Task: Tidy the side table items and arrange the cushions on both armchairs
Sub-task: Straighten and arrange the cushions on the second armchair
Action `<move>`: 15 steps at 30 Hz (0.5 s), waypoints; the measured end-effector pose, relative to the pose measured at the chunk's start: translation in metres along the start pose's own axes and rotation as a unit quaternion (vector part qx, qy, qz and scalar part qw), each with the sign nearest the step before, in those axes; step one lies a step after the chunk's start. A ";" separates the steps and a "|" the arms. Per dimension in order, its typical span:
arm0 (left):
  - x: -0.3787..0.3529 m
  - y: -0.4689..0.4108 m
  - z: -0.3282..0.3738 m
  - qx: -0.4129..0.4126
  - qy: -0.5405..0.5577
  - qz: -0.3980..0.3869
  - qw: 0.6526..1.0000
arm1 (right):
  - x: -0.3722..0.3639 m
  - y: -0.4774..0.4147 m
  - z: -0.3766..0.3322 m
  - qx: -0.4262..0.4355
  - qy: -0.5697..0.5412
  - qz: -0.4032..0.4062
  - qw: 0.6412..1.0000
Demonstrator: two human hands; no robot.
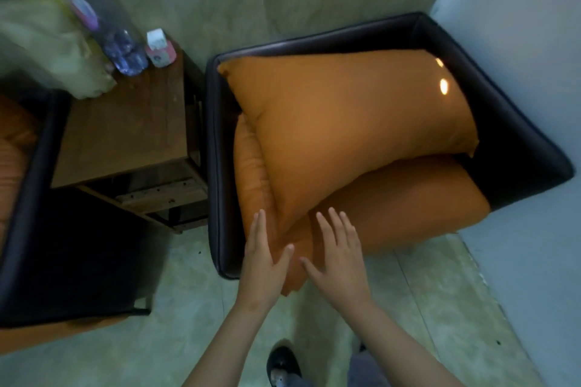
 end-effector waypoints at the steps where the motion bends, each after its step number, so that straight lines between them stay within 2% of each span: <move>1: 0.004 0.001 0.011 -0.013 -0.018 0.002 1.000 | 0.013 -0.002 0.006 -0.003 -0.004 0.007 1.000; 7: 0.012 0.000 0.070 -0.048 -0.100 0.020 0.994 | 0.088 -0.031 0.039 0.011 -0.007 0.031 0.999; 15: -0.014 -0.024 0.149 -0.075 -0.118 0.085 0.986 | 0.166 -0.083 0.080 0.070 0.004 0.036 0.997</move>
Point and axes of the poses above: each hand's wrist, its own y-axis away from the middle knuckle, its own x-axis out of the back of the hand, z = x × y, the point moved 6 cm from there along -y, towards the middle knuckle
